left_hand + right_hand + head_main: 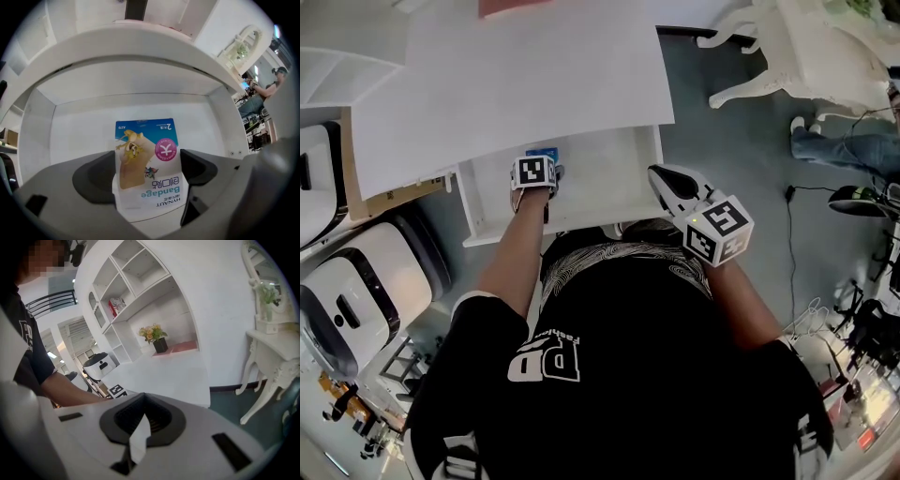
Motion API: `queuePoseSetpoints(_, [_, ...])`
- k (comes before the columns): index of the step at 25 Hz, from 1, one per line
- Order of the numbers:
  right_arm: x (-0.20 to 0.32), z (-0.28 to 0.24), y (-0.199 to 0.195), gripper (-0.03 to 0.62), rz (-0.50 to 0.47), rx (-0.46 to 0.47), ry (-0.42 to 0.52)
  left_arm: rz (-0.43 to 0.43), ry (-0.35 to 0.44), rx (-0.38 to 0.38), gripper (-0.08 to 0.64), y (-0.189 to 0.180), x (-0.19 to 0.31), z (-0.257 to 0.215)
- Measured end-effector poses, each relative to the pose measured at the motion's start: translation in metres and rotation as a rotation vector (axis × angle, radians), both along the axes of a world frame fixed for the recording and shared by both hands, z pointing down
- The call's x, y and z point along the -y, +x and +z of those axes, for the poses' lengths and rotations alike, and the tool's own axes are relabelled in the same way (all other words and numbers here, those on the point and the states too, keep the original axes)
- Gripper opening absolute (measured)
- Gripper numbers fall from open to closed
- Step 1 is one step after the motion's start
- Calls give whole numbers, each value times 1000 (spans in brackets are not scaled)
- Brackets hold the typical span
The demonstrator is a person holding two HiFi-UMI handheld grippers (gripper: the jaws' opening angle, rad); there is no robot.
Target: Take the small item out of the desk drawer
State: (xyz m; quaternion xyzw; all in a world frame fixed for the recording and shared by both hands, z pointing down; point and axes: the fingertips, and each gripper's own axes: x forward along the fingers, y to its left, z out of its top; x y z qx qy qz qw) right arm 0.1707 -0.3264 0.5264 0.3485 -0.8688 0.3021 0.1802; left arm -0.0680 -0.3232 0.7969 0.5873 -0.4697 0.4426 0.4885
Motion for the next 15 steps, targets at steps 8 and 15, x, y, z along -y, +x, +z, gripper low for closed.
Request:
queuePoseSetpoints(8, [-6, -17, -28, 9, 17, 28, 44, 59, 70, -79, 425, -2, -6, -39])
queuePoseSetpoints(15, [-8, -38, -46, 9, 48, 33, 97, 91, 151, -159, 425, -11, -7, -79])
